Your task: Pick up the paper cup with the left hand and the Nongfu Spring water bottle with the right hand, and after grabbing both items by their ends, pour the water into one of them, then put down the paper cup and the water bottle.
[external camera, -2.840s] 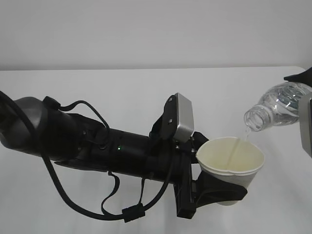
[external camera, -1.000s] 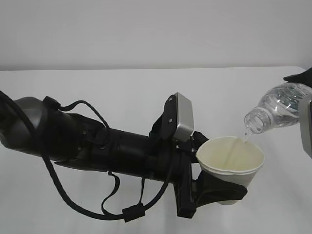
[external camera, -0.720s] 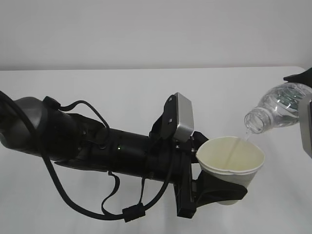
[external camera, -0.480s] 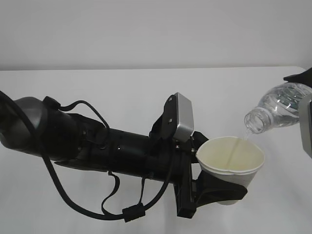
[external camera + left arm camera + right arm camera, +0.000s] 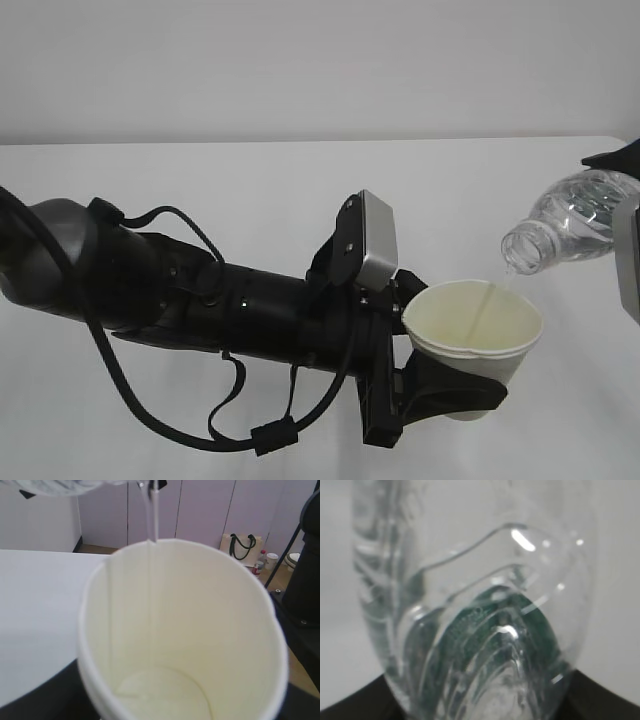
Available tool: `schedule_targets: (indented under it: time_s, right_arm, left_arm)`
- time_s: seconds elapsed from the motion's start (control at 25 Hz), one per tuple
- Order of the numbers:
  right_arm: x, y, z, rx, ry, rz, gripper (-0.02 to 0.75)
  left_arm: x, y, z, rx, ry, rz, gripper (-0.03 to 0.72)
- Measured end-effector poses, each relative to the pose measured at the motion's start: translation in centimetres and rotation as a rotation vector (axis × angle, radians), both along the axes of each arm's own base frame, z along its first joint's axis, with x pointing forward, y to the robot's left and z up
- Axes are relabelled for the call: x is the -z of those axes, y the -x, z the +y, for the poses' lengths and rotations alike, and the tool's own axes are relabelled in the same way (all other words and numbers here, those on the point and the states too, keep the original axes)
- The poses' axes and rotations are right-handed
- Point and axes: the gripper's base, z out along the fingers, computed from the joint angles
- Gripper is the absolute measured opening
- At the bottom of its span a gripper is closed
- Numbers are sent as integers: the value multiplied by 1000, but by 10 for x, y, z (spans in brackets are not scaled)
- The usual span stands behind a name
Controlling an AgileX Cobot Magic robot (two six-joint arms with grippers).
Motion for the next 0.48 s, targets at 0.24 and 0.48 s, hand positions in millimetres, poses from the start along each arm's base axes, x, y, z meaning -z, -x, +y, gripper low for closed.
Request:
schedule_targets:
  time_s: [0.24, 0.48]
  right_arm:
    - [0, 0, 0, -1, 2, -1, 414]
    - [0, 0, 0, -7, 13, -3, 414]
  left_arm:
    - [0, 0, 0, -2, 1, 1, 476]
    - [0, 0, 0, -2, 1, 1, 476]
